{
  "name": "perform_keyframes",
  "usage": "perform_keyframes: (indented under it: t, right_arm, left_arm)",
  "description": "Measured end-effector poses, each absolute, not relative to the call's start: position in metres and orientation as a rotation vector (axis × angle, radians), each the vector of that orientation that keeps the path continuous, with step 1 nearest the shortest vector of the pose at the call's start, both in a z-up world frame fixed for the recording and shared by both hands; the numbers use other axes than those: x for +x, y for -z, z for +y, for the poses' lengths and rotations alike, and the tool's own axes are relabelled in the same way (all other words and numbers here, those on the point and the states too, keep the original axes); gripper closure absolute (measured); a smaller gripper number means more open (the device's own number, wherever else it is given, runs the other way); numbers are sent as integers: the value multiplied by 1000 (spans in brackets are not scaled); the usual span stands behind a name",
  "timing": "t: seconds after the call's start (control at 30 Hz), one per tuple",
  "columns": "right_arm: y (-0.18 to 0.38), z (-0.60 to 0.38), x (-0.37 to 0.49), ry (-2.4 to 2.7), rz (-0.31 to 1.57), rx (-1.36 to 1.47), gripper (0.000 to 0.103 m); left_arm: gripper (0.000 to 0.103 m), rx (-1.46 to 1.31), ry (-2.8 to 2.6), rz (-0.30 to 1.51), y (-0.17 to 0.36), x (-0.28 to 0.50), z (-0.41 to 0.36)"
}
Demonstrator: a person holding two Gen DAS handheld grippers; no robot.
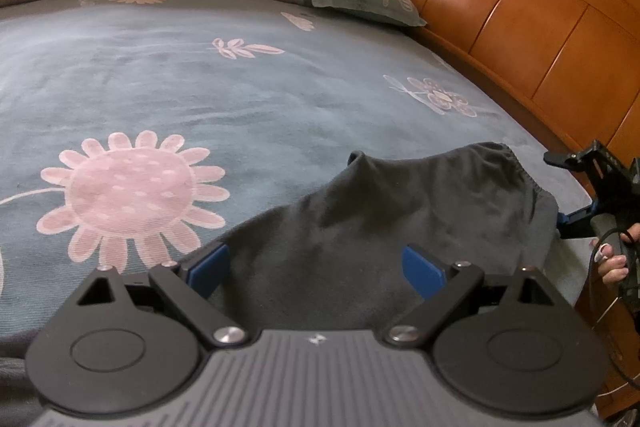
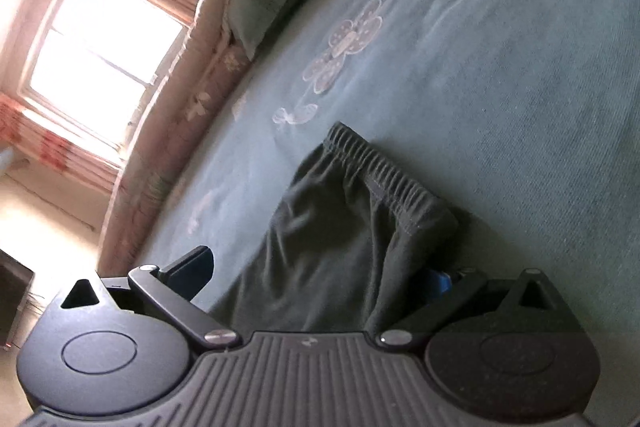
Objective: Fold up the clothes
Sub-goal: 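Lift the right tool away from the folded sweatpants, then move the right tool over the sweatpants to the waistband end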
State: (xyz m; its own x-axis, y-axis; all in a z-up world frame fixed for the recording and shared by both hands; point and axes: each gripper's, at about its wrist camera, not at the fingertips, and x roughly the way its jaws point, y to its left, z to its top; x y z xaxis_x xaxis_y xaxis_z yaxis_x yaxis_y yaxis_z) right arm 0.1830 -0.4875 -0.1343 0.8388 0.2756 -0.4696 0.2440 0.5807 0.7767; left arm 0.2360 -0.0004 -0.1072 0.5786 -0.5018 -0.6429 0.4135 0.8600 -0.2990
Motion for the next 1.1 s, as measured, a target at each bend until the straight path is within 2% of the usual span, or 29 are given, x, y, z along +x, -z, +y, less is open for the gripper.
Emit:
perform_keyframes:
  t: [0.2, 0.37, 0.5, 0.63, 0.77, 0.83, 1.1]
  right_arm:
    - [126, -500, 186, 31, 533, 945, 0]
    - [100, -493, 172, 232, 547, 728, 0]
    - [76, -468, 179, 163, 543, 584, 0]
    - [77, -410, 220, 28, 681, 388, 0]
    - [110, -348, 264, 61, 818, 31, 0]
    - [130, -337, 276, 63, 849, -61, 0]
    - [135, -352, 317, 79, 856, 41, 0]
  left_arm:
    - [10, -119, 535, 791, 107, 237, -1]
    - [10, -130, 524, 789, 107, 238, 1]
    - [10, -122, 525, 781, 106, 237, 1]
    - [10, -112, 518, 775, 104, 237, 1]
    - [10, -107, 512, 778, 104, 238, 2]
    - [10, -101, 512, 776, 103, 238, 2]
    - [10, -116, 508, 787, 104, 242, 5]
